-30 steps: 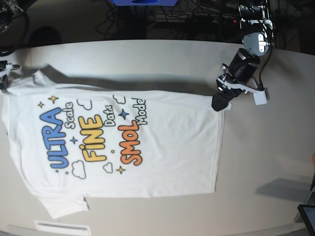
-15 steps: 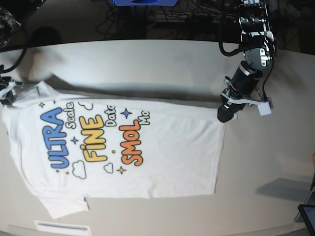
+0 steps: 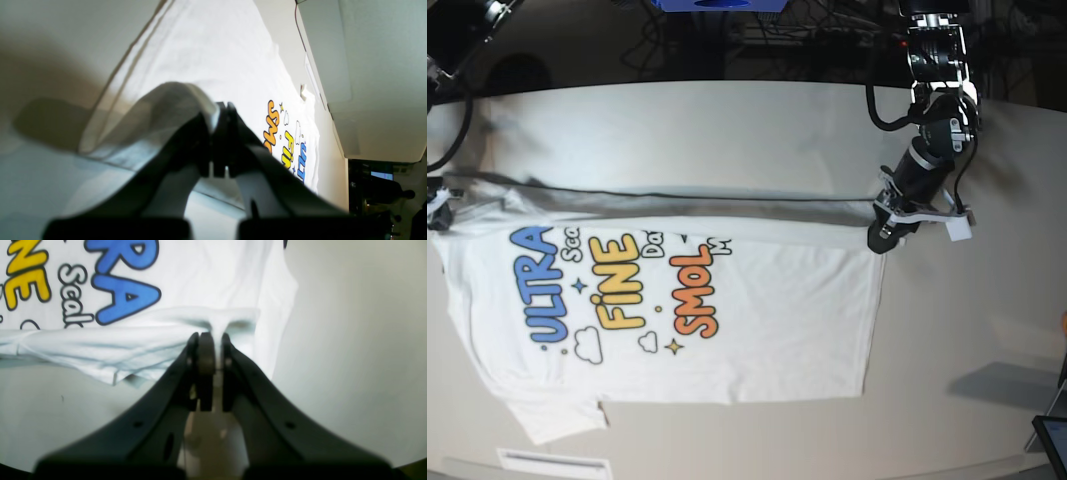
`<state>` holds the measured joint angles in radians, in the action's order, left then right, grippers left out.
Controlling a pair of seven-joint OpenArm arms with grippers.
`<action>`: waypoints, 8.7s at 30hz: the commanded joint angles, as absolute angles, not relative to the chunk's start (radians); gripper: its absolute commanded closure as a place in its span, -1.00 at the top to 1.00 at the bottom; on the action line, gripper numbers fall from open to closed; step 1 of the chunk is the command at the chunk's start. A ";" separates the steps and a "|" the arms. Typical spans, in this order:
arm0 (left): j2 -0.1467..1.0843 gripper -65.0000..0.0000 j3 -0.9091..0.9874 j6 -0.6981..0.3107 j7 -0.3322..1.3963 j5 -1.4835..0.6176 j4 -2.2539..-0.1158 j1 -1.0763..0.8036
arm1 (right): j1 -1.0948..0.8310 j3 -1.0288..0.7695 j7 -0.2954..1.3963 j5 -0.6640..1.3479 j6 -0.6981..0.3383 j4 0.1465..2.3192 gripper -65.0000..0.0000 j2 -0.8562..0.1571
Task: Fold the T-shirt properly
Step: 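Pull the shirt by both shoulders toward the robot, straightening it, then release the shoulders and reposition both grippers along the collar edge, then press and smooth the collar edge with both grippers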
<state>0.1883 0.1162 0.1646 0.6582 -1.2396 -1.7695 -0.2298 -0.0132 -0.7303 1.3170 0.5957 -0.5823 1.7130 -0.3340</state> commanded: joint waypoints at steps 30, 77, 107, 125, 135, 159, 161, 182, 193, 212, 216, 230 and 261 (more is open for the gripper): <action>0.203 -1.00 0.122 0.157 0.642 -1.254 -1.669 -0.117 | 0.124 -0.479 1.118 0.607 -0.493 1.463 -1.00 -0.364; 0.119 -1.00 0.082 0.151 0.591 -0.292 -1.836 -0.180 | -0.220 -0.478 0.814 0.581 -0.588 1.705 -0.99 -0.371; 0.088 -0.22 0.044 0.038 0.363 -0.105 -1.679 -0.122 | -0.107 -0.489 0.495 -0.110 -0.591 1.621 -0.04 -0.139; 0.091 -0.22 -0.042 0.038 0.364 -0.096 -1.477 -0.102 | -0.085 -0.487 0.492 -0.110 -0.591 1.472 -0.04 -0.142; 0.119 -0.22 -0.035 0.038 0.364 -0.096 -1.540 -0.219 | -0.148 -0.487 0.492 -0.111 -0.591 1.484 -0.04 -0.142; 0.174 -0.22 -0.033 0.041 0.364 -0.094 -1.705 -0.398 | -0.343 -0.487 0.495 -0.113 -0.591 1.722 -0.04 -0.096; 0.176 -0.22 -0.031 0.041 0.364 -0.094 -1.732 -0.397 | -0.334 -0.489 0.495 -0.113 -0.591 1.736 -0.04 -0.084; 0.174 -0.22 -0.031 0.042 0.499 -0.096 -1.986 -0.430 | -0.479 -0.476 0.613 -0.110 -0.596 1.988 -0.04 -0.015; 0.173 -0.22 -0.031 0.042 0.499 -0.096 -1.977 -0.420 | -0.466 -0.476 0.619 -0.110 -0.698 1.989 -0.04 -0.012; 0.174 -0.22 -0.031 0.042 0.499 -0.096 -1.971 -0.423 | -0.437 -0.364 0.648 -0.108 -0.698 1.985 -0.04 -0.016; 0.176 -0.22 -0.031 0.042 0.499 -0.096 -1.965 -0.424 | -0.429 -0.364 0.648 -0.108 -0.698 1.983 -0.04 -0.016; 0.176 -0.22 -0.031 0.042 0.499 -0.096 -1.937 -0.423 | -0.392 -0.371 0.700 -0.111 -0.698 1.945 -0.27 -0.019; 0.171 -0.22 -0.031 0.042 0.499 -0.097 -1.936 -0.420 | -0.278 -0.361 0.797 -0.113 -0.698 1.916 -1.00 -0.061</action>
